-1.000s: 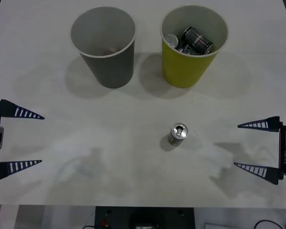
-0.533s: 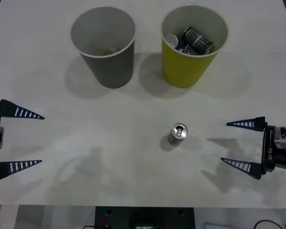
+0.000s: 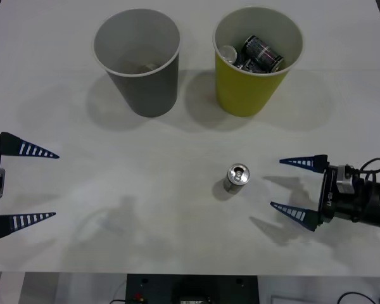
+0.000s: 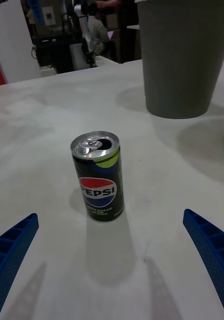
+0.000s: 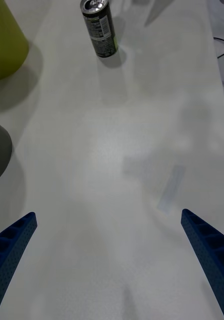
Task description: Put the can into the green bin and the plastic bottle into the gray bin
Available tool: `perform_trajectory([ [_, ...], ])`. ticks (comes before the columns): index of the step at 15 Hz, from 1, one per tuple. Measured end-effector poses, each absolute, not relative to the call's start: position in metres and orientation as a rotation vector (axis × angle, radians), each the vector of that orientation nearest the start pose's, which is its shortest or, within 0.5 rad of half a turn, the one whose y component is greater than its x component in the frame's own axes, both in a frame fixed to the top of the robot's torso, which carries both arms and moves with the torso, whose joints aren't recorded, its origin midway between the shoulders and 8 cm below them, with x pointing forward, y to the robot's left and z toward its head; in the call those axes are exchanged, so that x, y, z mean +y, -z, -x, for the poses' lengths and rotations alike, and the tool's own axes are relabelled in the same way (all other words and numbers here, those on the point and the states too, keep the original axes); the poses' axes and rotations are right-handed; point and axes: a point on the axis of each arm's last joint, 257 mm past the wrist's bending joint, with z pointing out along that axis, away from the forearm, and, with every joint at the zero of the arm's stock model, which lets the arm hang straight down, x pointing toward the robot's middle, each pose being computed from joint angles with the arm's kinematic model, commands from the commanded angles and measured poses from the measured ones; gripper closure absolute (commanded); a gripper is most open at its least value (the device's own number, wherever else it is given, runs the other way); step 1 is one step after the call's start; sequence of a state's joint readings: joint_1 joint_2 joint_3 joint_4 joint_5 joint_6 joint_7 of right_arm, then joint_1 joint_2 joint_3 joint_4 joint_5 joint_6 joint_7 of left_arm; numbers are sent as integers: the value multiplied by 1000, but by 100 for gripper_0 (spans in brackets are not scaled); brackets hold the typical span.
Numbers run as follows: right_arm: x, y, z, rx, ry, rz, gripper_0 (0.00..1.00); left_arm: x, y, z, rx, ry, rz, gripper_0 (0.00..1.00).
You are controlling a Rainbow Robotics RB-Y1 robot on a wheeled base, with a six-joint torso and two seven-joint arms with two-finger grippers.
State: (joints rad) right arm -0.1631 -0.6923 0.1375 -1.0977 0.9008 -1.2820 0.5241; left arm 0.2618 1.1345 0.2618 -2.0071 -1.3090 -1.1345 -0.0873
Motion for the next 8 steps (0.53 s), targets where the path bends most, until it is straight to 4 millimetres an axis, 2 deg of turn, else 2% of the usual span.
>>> perform_trajectory([
  [8, -164, 277, -424, 1307, -692, 1088, 0, 286, 167, -341, 1444, 118, -1762, 0],
])
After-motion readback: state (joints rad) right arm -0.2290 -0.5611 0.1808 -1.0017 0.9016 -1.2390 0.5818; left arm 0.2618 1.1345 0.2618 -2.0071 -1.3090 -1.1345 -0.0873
